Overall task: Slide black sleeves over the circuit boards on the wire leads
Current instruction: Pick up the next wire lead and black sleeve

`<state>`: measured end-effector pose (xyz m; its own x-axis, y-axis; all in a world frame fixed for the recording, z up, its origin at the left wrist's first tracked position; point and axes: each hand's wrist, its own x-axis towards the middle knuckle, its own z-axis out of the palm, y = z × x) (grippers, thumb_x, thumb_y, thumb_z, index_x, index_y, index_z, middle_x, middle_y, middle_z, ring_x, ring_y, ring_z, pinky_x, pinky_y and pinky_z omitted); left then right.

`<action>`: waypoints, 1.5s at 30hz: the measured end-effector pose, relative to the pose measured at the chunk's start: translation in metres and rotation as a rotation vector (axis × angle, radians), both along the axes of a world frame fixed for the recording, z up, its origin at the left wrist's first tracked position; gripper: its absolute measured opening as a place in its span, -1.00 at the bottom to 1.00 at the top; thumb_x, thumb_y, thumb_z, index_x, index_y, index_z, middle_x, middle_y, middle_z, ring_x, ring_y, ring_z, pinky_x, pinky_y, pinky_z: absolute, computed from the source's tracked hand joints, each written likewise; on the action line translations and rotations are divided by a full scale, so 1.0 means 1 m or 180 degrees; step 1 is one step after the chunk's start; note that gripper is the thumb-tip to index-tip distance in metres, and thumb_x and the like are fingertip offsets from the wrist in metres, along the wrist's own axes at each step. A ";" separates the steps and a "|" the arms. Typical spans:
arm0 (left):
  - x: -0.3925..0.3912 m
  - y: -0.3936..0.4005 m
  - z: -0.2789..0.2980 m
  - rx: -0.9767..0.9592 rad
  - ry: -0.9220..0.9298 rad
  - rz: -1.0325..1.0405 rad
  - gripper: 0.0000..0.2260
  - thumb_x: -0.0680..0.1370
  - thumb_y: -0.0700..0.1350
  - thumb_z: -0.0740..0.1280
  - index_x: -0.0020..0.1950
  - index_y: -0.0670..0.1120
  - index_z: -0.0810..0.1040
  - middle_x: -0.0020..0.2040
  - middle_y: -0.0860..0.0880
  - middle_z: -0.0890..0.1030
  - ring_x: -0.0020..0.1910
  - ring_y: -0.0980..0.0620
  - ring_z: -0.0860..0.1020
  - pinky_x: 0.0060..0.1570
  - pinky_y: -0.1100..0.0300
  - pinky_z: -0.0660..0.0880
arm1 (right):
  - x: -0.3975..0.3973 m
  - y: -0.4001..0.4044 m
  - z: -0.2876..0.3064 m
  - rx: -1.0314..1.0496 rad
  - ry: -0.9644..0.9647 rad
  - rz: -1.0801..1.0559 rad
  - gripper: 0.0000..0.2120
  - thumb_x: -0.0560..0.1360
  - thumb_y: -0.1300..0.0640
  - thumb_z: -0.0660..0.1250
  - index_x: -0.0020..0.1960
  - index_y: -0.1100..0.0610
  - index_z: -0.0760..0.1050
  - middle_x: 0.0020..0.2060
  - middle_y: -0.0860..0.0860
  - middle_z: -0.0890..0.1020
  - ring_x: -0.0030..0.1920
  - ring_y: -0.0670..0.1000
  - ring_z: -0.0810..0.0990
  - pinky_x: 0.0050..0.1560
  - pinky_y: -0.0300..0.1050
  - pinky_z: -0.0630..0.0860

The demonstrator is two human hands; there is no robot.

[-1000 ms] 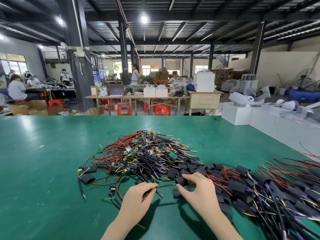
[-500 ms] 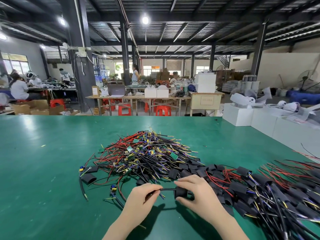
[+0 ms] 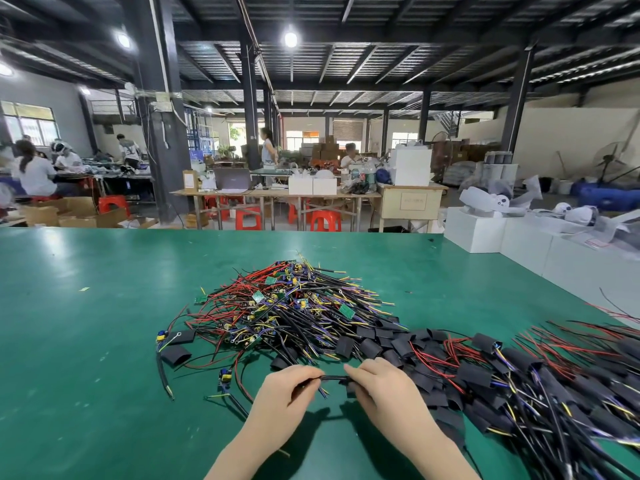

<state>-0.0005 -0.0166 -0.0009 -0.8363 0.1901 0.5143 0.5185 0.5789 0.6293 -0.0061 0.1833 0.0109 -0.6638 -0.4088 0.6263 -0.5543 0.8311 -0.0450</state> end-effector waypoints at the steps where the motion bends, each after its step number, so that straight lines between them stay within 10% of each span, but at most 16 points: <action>1: 0.000 0.002 0.000 -0.0005 -0.0009 -0.0037 -0.85 0.57 -0.21 0.35 0.06 -0.03 0.67 -0.20 0.24 0.59 -0.20 0.19 0.56 -0.14 0.30 0.48 | 0.000 -0.001 -0.002 -0.0149 -0.0071 0.0102 -0.70 0.25 0.22 0.59 -0.03 0.09 0.67 -0.32 -0.08 0.60 -0.31 0.01 0.58 -0.39 -0.28 0.48; 7: 0.002 0.012 -0.001 -0.0246 -0.0155 -0.0378 -0.91 0.59 -0.13 0.31 -0.07 -0.07 0.59 -0.27 0.11 0.54 -0.26 0.18 0.47 -0.22 0.33 0.37 | 0.006 -0.012 -0.003 -0.0660 -0.0579 0.0518 -0.76 0.48 0.24 0.36 0.14 0.12 0.62 -0.17 0.00 0.63 -0.13 0.08 0.57 -0.14 -0.09 0.55; 14: 0.001 0.009 0.001 -0.0017 -0.0301 -0.0267 -0.87 0.60 -0.14 0.32 -0.13 0.00 0.59 -0.33 0.09 0.56 -0.34 0.20 0.47 -0.28 0.38 0.33 | 0.014 -0.012 0.015 0.0400 -0.0084 -0.0023 -0.39 -0.03 -0.09 0.64 0.01 -0.02 0.67 -0.26 -0.19 0.63 -0.23 -0.06 0.62 -0.47 -0.34 0.46; 22: 0.001 0.011 0.000 0.0419 -0.0746 -0.0459 -0.89 0.59 -0.19 0.32 0.04 0.00 0.59 -0.21 0.08 0.64 -0.28 0.16 0.54 -0.13 0.24 0.50 | 0.014 -0.024 0.008 0.0382 -0.0057 -0.0398 -0.41 -0.11 -0.02 0.64 -0.09 0.09 0.70 -0.40 -0.10 0.59 -0.39 -0.09 0.60 -0.57 -0.33 0.41; 26: -0.004 -0.004 0.001 -0.0087 -0.0332 -0.0187 -0.68 0.50 -0.06 0.43 0.22 0.15 0.49 0.01 0.19 0.60 0.06 0.27 0.52 0.14 0.37 0.38 | 0.013 -0.014 0.010 0.0157 -0.0342 -0.0560 -0.51 0.04 -0.03 0.59 -0.05 0.08 0.66 -0.36 -0.07 0.56 -0.38 -0.04 0.60 -0.52 -0.28 0.40; 30: -0.009 -0.025 0.001 -0.1054 -0.0165 0.0100 -0.71 0.46 0.09 0.44 0.17 0.13 0.58 0.04 0.28 0.54 0.09 0.30 0.43 0.20 0.21 0.34 | 0.005 0.006 0.005 -0.0036 -0.0789 -0.0760 -0.59 0.49 -0.07 0.21 0.30 0.05 0.40 0.00 0.00 0.51 0.03 0.07 0.55 -0.13 -0.12 0.43; 37: -0.009 -0.018 -0.003 -0.0889 -0.0168 0.0177 -0.83 0.51 -0.01 0.42 0.09 0.13 0.59 -0.11 0.25 0.56 -0.04 0.28 0.45 0.13 0.18 0.41 | 0.000 0.018 0.001 0.0052 -0.1084 -0.0303 -0.48 0.52 -0.11 0.22 0.46 -0.10 0.25 0.20 -0.11 0.51 0.25 -0.03 0.45 0.13 -0.16 0.42; 45: -0.012 -0.016 -0.007 -0.1300 0.0119 0.0127 -0.82 0.53 0.06 0.38 0.12 0.11 0.61 0.04 0.22 0.52 0.07 0.18 0.37 0.13 0.20 0.33 | 0.000 0.003 -0.004 0.0045 -0.1267 0.0030 -0.71 0.46 -0.02 0.34 0.17 -0.05 0.45 0.08 -0.09 0.54 0.12 0.00 0.49 0.09 -0.15 0.42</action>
